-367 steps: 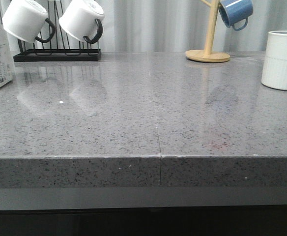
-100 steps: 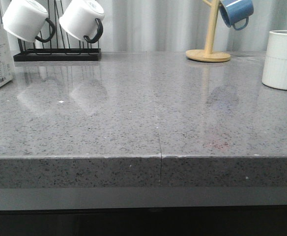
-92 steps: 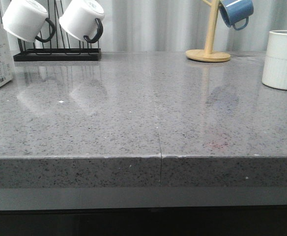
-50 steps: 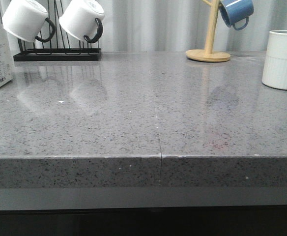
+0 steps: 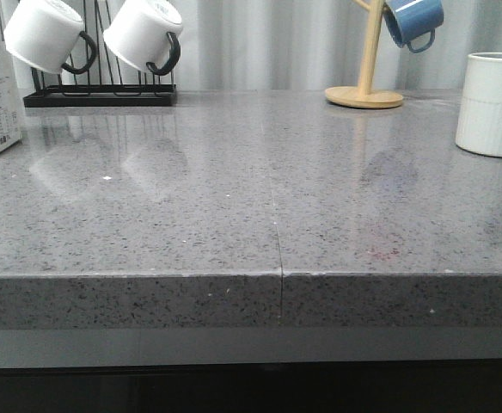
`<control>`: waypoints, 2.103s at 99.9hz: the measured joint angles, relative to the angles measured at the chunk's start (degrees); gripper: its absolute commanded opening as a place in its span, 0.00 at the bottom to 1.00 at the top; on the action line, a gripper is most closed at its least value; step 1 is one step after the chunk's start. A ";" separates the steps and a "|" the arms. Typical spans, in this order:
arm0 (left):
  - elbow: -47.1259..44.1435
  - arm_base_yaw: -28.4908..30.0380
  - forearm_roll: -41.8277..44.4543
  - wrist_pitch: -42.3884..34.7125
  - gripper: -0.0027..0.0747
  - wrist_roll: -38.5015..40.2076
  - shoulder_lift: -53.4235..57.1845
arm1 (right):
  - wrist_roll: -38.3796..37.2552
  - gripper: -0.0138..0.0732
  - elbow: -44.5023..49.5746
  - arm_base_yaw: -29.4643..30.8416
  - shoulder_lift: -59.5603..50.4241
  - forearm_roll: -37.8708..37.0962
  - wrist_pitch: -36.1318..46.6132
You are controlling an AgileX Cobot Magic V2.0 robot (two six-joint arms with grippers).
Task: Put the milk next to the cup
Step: 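Move the right gripper toward the handle of the white HOME mug, then close the right gripper on the cream mug handle, then slide the mug toward the table centre and open the right gripper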
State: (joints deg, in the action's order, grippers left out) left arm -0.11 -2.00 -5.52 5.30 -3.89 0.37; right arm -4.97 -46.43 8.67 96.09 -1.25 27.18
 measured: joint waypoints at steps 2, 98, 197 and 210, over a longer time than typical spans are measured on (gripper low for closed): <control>0.00 0.00 0.00 0.00 0.01 0.00 0.00 | 0.00 0.23 -0.11 0.00 0.12 0.00 0.00; 0.00 0.00 0.00 0.00 0.01 0.00 0.00 | -0.22 0.08 -0.38 -25.25 -4.47 -0.32 3.82; 0.00 0.00 0.00 0.00 0.01 0.00 0.00 | -1.08 0.47 -0.61 -32.36 3.96 -0.32 7.26; 0.00 0.00 0.00 0.00 0.01 0.00 0.00 | -1.08 0.47 0.99 -32.36 1.41 -0.32 4.95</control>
State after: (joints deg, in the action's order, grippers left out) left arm -0.11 -2.00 -5.52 5.30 -3.89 0.37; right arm -6.05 -45.44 -23.69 97.50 -1.57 32.13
